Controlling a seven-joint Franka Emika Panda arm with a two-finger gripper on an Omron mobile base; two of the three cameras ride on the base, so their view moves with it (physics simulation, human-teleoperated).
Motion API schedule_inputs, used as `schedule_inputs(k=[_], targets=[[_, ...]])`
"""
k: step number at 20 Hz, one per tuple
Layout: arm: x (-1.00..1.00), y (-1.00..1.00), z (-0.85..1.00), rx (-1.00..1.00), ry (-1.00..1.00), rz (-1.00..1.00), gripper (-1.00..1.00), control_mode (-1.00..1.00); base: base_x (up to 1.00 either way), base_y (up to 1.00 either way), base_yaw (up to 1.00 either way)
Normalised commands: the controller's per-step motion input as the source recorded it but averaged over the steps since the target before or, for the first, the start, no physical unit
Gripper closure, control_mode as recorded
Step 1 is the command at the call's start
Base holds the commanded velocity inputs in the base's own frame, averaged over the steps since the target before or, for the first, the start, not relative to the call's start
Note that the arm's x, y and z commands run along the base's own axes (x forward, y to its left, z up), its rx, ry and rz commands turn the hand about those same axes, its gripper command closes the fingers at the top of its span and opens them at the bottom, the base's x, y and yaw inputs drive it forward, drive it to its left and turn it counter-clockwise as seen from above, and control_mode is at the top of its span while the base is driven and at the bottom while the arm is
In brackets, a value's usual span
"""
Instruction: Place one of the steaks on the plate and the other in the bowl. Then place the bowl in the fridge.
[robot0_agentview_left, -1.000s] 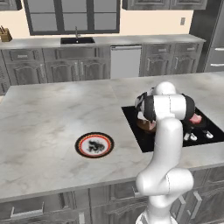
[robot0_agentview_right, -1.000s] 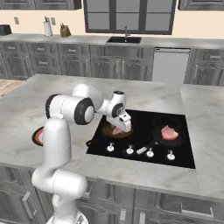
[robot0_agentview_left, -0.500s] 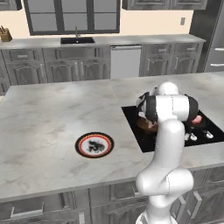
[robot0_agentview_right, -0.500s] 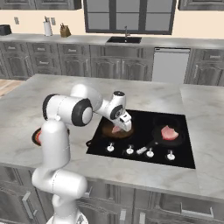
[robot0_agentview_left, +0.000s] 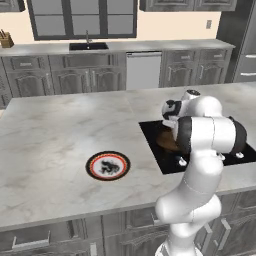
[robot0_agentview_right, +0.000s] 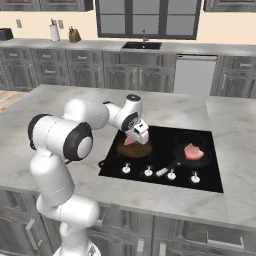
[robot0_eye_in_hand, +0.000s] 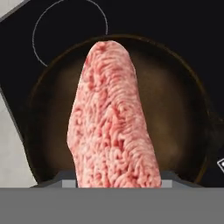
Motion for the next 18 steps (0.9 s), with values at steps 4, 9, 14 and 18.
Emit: schedule_inputs(k=[4, 9, 14, 18], targets=[[-0.71, 0.16, 0.41, 0.08, 0.01, 0.14, 1.0, -1.0, 0.0, 0.0, 0.0], [-0.85, 0.3, 0.19, 0.07, 0.02, 0.23, 1.0, -1.0, 0.0, 0.0, 0.0], [-0.5, 0.67, 0.07, 0.01, 0.0, 0.27, 1.0, -1.0, 0.0, 0.0, 0.0], [-0.35, 0.76, 0.04, 0.0, 0.0, 0.23, 1.0, -1.0, 0.0, 0.0, 0.0]])
